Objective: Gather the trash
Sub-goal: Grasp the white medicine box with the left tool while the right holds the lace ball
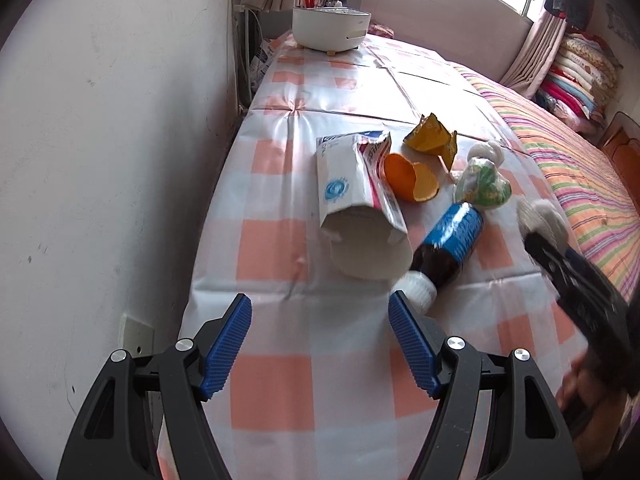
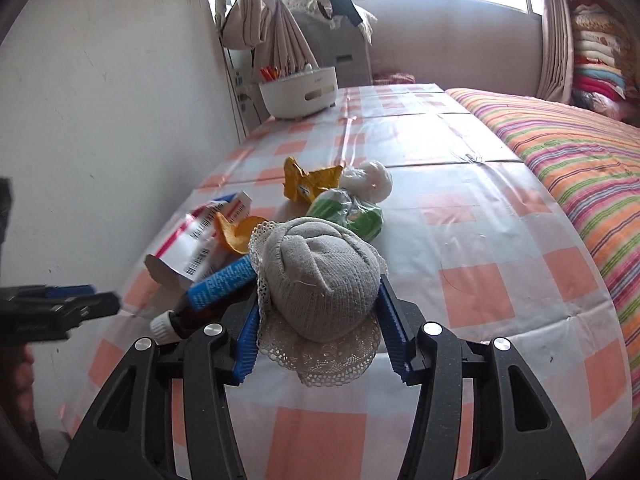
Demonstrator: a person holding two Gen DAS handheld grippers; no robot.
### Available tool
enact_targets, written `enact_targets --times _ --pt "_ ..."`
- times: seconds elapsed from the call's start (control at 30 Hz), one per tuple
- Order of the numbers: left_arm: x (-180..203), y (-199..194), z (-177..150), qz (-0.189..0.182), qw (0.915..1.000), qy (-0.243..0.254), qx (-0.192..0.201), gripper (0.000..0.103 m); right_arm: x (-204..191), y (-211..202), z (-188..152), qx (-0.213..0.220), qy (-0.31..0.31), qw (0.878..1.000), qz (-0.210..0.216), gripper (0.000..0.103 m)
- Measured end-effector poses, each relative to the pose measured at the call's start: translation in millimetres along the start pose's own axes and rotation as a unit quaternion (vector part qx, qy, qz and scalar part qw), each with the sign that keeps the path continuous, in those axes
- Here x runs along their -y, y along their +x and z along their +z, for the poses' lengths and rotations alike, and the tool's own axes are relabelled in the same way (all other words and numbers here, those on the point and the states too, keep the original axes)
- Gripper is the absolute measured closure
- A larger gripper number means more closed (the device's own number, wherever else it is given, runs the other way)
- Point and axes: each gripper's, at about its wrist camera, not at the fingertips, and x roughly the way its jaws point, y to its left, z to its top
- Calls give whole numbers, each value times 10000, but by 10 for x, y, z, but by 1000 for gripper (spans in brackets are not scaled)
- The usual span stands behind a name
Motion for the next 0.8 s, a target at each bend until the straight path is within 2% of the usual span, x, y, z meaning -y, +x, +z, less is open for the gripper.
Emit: enact_targets --times 0.13,0.23,0.3,0.4,0.47,0.53,0.6,0.67,0.8 --pt "89 180 312 -35 9995 184 -253 34 -40 -50 -1 145 2 9999 64 52" --pt "213 278 541 219 9977 539 -357 34 -42 -78 5 232 -11 9997 85 52" --pt "298 398 684 215 9938 859 -667 34 -40 -97 3 267 8 9996 118 52" --pt "320 622 872 268 9895 840 -1143 34 -49 -111 0 311 -21 9994 157 52" --pt "306 730 956 388 9879 757 -1298 34 -65 -130 -5 348 -19 9992 201 52" --pt "319 845 1016 349 9849 779 -1507 34 -83 -141 -1 380 -41 9989 256 52" --pt "351 949 1060 468 9823 789 -1631 34 -111 -153 -3 399 -60 9987 321 52" --pt "404 1021 1075 337 9794 840 -1805 34 -130 -156 -8 401 -77 9985 354 52" --pt "509 1103 1088 323 9765 940 -1912 34 -111 -165 -3 423 -27 9982 436 52"
